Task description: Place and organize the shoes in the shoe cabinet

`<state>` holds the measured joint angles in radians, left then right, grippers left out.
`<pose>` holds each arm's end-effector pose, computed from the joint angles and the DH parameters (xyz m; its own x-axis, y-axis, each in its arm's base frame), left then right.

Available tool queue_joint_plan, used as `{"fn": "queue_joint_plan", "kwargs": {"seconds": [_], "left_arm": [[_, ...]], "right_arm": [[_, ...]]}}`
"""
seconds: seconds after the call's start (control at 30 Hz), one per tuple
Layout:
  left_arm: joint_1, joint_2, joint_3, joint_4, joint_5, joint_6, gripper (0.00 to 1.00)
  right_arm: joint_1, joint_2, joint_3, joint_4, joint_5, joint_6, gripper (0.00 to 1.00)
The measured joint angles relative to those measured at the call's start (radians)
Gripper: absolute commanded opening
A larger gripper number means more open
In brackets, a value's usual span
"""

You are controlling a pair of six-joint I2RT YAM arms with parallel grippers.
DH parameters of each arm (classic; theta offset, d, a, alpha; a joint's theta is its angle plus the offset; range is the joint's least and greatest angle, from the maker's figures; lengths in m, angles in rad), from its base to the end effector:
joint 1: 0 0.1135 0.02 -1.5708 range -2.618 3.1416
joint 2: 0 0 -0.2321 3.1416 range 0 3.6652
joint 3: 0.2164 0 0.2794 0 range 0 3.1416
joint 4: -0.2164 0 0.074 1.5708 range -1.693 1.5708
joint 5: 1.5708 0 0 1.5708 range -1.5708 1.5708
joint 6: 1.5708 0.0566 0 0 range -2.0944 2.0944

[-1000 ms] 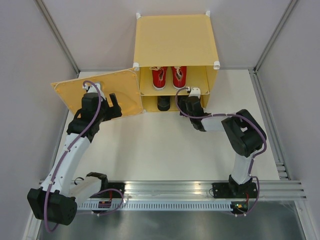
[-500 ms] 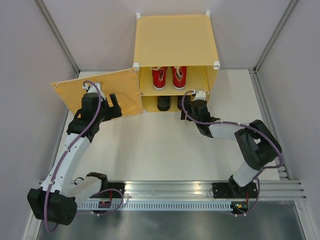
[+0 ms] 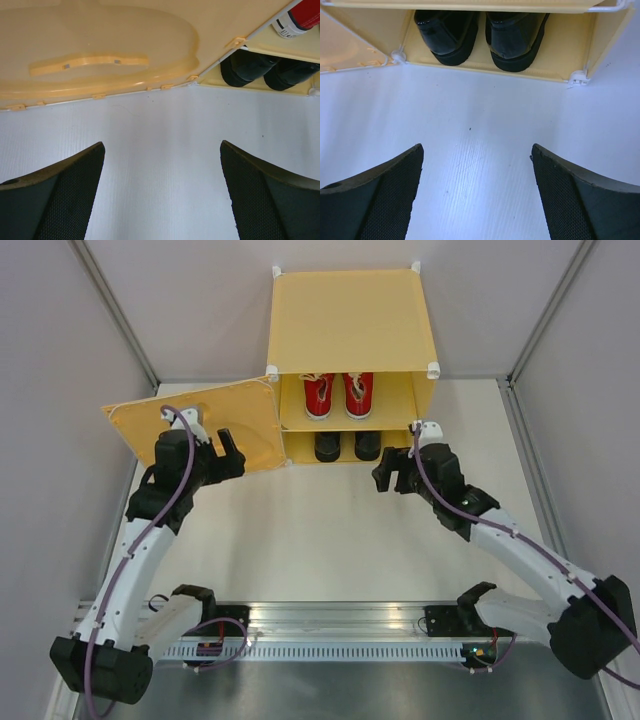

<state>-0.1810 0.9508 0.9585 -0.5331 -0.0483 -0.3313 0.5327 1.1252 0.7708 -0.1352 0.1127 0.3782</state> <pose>0.2666 -0.0460 0.2990 -0.5117 -0.2366 -0.8260 -0.0293 0.9656 -0.2585 0.2717 0.1528 0.2233 -0.5312 0.1127 -0.8397 -0.2399 0.9305 0.2767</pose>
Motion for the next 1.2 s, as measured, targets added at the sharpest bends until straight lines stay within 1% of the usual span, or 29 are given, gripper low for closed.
{"fn": "queue_joint_plan", "kwargs": {"seconds": [0.1,0.2,0.4,0.53,0.7,0.9,0.93,1.0,1.07,1.2], "left_arm": [[0.0,-0.031,0.018,-0.035,0.027,0.0,1.0],[0.0,-0.043,0.084,-0.098,0.057,0.0,1.0],[0.0,-0.048,0.336,-0.206,0.079,0.001,1.0],[0.0,-0.022,0.515,-0.255,0.038,0.014,1.0],[0.0,0.072,0.703,-0.261,-0.032,0.061,1.0],[0.003,0.285,0.862,-0.269,-0.134,0.077,1.0],[0.008,0.328,0.881,-0.269,-0.149,0.077,1.0],[0.022,0.397,0.906,-0.281,-0.186,0.077,0.94],[0.04,0.443,0.926,-0.294,-0.224,0.077,0.91],[0.105,0.497,0.964,-0.338,-0.295,0.075,0.91]], "right_arm": [[0.0,-0.111,0.005,-0.094,-0.01,-0.003,0.94],[0.0,-0.194,0.027,-0.191,-0.005,-0.01,0.95],[0.0,-0.331,0.062,-0.338,0.066,-0.035,0.95],[0.0,-0.413,0.064,-0.408,0.125,-0.055,0.95],[0.0,-0.496,0.064,-0.466,0.146,-0.077,0.94],[0.0,-0.57,0.078,-0.498,0.137,-0.077,0.94],[0.0,-0.578,0.081,-0.502,0.127,-0.075,0.94],[0.0,-0.589,0.083,-0.511,0.114,-0.069,0.94],[0.0,-0.602,0.083,-0.523,0.098,-0.062,0.94],[0.0,-0.639,0.083,-0.541,0.077,-0.048,0.93]]}}
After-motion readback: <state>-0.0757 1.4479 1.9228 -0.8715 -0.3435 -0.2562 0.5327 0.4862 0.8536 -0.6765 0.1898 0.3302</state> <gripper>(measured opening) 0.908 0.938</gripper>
